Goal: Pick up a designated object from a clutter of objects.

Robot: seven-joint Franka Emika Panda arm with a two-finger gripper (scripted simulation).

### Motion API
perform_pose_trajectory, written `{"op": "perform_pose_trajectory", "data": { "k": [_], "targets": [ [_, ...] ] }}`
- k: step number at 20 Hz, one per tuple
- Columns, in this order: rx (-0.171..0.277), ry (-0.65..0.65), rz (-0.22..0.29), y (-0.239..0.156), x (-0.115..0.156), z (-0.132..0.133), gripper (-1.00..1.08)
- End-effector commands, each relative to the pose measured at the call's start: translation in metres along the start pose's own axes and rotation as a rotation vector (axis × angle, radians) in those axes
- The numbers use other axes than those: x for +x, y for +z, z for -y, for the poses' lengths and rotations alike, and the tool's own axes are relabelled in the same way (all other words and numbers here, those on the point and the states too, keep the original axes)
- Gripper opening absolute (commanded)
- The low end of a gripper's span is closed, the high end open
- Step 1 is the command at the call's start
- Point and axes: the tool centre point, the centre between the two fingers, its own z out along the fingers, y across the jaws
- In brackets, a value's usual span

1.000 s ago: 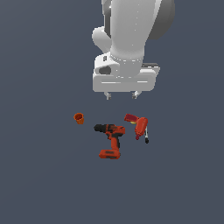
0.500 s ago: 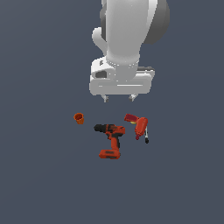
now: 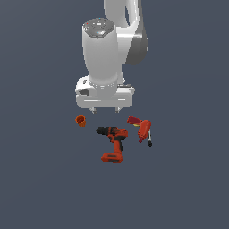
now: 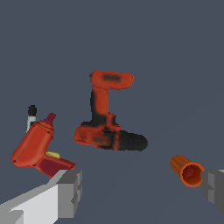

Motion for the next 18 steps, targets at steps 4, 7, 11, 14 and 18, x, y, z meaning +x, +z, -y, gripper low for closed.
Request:
{"op": "perform_pose_trajectory", "data": {
  "k": [4, 7, 11, 14, 18],
  "targets": [
    [0.007, 0.021, -0.004, 0.050, -0.016, -0.053, 1.00],
    [0.009, 0.034, -0.006, 0.078, -0.030, -0.082, 1.00],
    [0.009, 0.050, -0.009, 0.109, -0.051, -0.114, 1.00],
    [0.008, 0.059, -0.010, 0.126, -0.065, -0.132, 1.00],
    [0.006, 0.068, -0.011, 0.143, -0.081, -0.148, 1.00]
  ]
}}
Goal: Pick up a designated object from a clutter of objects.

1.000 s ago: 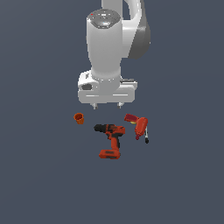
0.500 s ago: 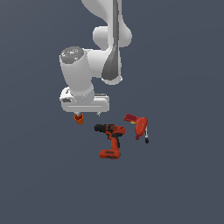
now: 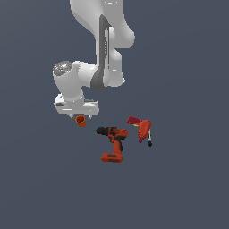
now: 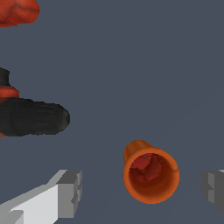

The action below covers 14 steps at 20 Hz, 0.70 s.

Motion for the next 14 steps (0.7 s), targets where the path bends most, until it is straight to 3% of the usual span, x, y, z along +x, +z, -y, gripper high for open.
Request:
{"op": "perform_pose_trajectory", "data": {
  "k": [1, 14],
  "targets": [
    [-0.002, 0.004, -0.002, 0.009, -0.008, -0.009, 1.00],
    [-0.003, 0.010, -0.001, 0.025, -0.018, -0.019, 1.00]
  ]
}}
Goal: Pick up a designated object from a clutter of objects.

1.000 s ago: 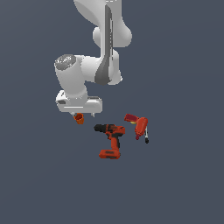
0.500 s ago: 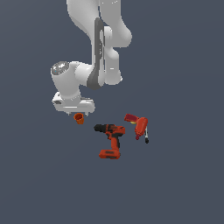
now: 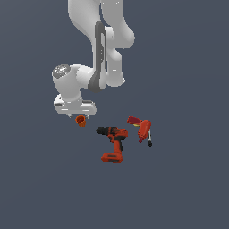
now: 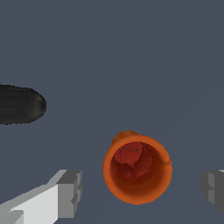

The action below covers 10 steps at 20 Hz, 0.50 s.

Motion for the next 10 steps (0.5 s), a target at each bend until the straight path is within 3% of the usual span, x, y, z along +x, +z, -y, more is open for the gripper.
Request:
{"op": "perform_pose_trajectory", "data": {
  "k": [1, 10],
  "targets": [
    [0.000, 0.000, 0.001, 0.006, -0.001, 0.000, 1.00],
    [0.000, 0.000, 0.000, 0.041, -0.002, 0.000, 1.00]
  ]
}}
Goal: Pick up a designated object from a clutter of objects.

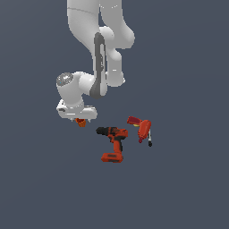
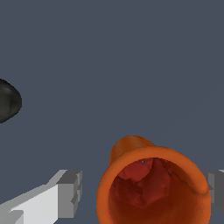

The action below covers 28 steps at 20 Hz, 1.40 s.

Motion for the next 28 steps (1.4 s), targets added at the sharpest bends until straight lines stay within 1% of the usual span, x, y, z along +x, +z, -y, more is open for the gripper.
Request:
{"op": "perform_pose_trajectory", "data": {
  "k": [1, 5, 6, 19, 23, 28],
  "targets": [
    [0.000, 0.000, -0.001, 0.007, 0.000, 0.000, 1.00],
    [0.000, 0.000, -0.001, 0.011, 0.000, 0.000, 1.00],
    [0.000, 0.000, -0.001, 0.011, 0.000, 0.000, -1.00],
    [-0.001, 0.000, -0.002, 0.008, 0.001, 0.001, -1.00],
    [-0.001, 0.000, -0.002, 0.000, 0.004, 0.011, -1.00],
    [-0.001, 0.000, -0.002, -0.021, 0.010, 0.034, -1.00]
  ]
}}
